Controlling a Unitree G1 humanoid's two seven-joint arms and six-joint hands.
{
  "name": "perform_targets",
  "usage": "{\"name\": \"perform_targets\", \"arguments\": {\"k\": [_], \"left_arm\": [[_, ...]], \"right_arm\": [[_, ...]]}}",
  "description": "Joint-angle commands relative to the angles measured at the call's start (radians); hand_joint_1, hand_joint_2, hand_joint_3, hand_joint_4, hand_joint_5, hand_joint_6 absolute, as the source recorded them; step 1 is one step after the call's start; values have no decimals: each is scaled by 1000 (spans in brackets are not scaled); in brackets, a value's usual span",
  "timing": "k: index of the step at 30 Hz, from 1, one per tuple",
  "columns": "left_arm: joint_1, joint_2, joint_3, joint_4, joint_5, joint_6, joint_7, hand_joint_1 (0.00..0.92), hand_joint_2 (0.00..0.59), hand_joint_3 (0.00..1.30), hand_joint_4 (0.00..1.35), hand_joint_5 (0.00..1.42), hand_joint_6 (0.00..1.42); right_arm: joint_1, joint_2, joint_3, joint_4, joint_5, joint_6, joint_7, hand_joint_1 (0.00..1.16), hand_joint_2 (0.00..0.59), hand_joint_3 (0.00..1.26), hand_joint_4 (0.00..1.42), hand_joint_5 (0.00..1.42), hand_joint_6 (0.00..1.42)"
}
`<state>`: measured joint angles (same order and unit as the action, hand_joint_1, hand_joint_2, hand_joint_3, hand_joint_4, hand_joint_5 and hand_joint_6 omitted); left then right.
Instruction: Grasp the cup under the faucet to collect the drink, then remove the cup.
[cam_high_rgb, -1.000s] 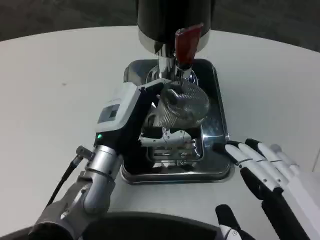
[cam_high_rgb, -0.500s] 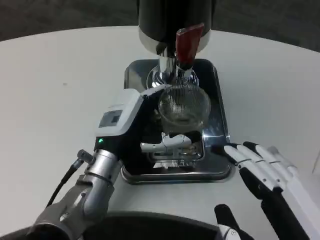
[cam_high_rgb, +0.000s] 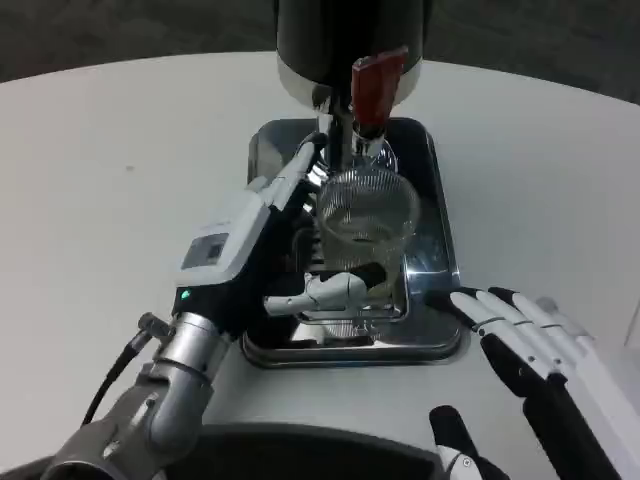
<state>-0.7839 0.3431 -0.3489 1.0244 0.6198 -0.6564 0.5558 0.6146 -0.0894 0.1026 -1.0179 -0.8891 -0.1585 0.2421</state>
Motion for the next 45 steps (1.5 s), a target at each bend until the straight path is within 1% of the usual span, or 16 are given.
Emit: {"name": "perform_targets", "arguments": {"k": [1, 2, 4, 6, 8, 10, 13, 15, 18, 21, 24, 28, 30, 35, 40, 45], "left_arm": [[63, 24, 48, -58, -67, -40, -46, 53, 12, 0, 0, 126, 21], [80, 28, 70, -81, -96, -53, -62, 11, 6, 0, 0, 117, 11], [108, 33, 107, -121, -150, -73, -99, 0, 11, 0, 0, 92, 0], [140, 41, 148, -180, -210, -80, -145, 9, 63, 0, 0, 83, 16], [193, 70, 224, -296, -326, -56, -231, 2, 85, 0, 0, 91, 36], [231, 85, 281, -383, -424, -29, -315, 0, 91, 0, 0, 100, 52], [270, 130, 341, -508, -513, 1, -422, 0, 91, 0, 0, 104, 71], [302, 171, 382, -637, -555, 32, -488, 0, 95, 0, 0, 104, 73], [334, 194, 420, -797, -633, 100, -586, 0, 106, 0, 0, 112, 83], [338, 218, 436, -945, -720, 179, -697, 0, 108, 0, 0, 121, 73], [318, 222, 451, -1031, -783, 244, -766, 0, 110, 0, 0, 115, 60], [288, 216, 471, -1120, -830, 319, -819, 0, 116, 0, 0, 33, 21], [251, 204, 464, -1152, -894, 355, -869, 0, 113, 0, 0, 10, 1], [169, 176, 445, -1148, -994, 419, -981, 0, 105, 0, 0, 0, 0], [99, 158, 435, -1140, -1060, 542, -1058, 0, 89, 0, 0, 8, 0], [34, 153, 418, -1113, -1073, 636, -1138, 0, 82, 0, 0, 9, 0]], "right_arm": [[11, 3, 7, 3, -4, 6, 7, 565, 520, 165, 119, 85, 82], [11, 3, 8, 4, -4, 6, 7, 565, 520, 165, 119, 85, 82], [11, 2, 8, 6, -4, 4, 6, 566, 520, 165, 119, 86, 86], [12, 0, 8, 8, -4, 1, 5, 566, 520, 165, 119, 86, 89], [11, -7, 9, 18, -7, -4, 3, 566, 520, 165, 119, 86, 91], [8, -15, 9, 34, -13, -12, -2, 566, 520, 165, 119, 86, 93], [4, -29, 6, 60, -11, -21, -6, 566, 520, 165, 119, 86, 95], [-5, -44, 9, 76, -15, -34, -13, 566, 520, 165, 119, 86, 95], [-20, -57, 18, 92, -32, -46, -23, 566, 520, 165, 119, 86, 96], [-33, -57, 26, 104, -39, -45, -28, 566, 520, 165, 119, 86, 96], [-29, -58, 23, 103, -34, -45, -34, 566, 520, 165, 119, 86, 96], [-11, -60, 18, 96, -29, -47, -45, 566, 520, 165, 119, 86, 96], [3, -60, 16, 90, -27, -49, -51, 566, 520, 165, 119, 86, 96], [24, -56, 14, 82, -24, -51, -66, 566, 520, 165, 119, 86, 96], [48, -54, 6, 71, -18, -55, -78, 566, 520, 165, 119, 86, 96], [77, -57, -25, 49, 6, -54, -81, 566, 520, 165, 119, 86, 96]]}}
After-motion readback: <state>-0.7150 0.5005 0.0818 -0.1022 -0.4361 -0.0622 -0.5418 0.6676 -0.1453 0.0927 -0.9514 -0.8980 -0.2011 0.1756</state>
